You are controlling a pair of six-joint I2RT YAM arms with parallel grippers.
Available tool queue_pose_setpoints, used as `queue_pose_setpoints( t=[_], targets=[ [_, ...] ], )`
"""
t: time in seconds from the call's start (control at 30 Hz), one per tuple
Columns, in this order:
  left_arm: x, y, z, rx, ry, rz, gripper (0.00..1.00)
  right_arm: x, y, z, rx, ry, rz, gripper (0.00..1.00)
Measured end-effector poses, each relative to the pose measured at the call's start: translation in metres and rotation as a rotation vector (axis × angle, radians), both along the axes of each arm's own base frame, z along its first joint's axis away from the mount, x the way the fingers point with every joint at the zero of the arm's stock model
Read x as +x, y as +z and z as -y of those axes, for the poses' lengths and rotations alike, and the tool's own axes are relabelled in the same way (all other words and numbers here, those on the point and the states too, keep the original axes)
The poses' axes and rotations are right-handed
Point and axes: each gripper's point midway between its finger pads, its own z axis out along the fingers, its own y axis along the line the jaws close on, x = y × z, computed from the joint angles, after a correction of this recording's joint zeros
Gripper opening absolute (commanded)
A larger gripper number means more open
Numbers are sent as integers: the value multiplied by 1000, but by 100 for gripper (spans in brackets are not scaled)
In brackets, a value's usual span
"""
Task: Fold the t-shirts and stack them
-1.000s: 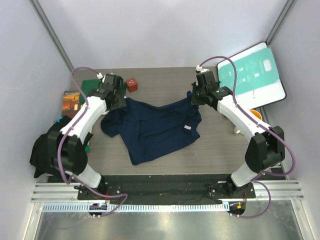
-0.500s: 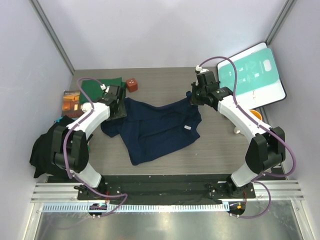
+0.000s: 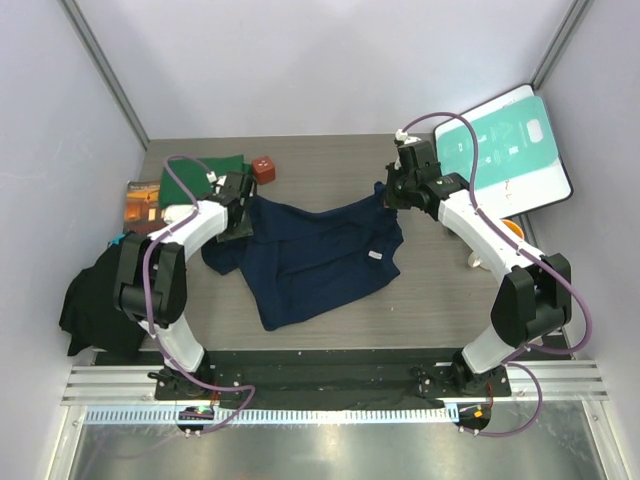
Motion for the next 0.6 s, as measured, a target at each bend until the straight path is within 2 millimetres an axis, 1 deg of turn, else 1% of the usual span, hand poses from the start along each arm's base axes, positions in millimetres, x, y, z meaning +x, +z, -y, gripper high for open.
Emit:
queue_pose_setpoints(
  t=[0.13,0.17,0.23,0.27,0.3,0.43,0.53,0.6],
  targets=[
    [2,-7,-1,7,3,-6,41,0,-2,1,3,0,-3,1],
    [3,-8,-1,9,4,-8,33,0,-2,1,4,0,-5,1],
    [3,-10,-1,10,7,-10,29,-1,-4,1,3,1,-9,1],
    [3,-10,-1,10,8,-9,20,-1,-4,1,3,1,-10,1],
    [3,-10,-2,12,10,-7,15,-1,-5,1,4,1,-10,1],
    [3,-10,-3,18,22,-1,0,-1,-5,1,7,0,-11,1],
    [2,-8,-3,11,31,5,0,-1,-5,1,8,-1,-11,1],
    [2,-3,-3,4,33,15,0,-1,-5,1,10,-2,-12,1]
  ],
)
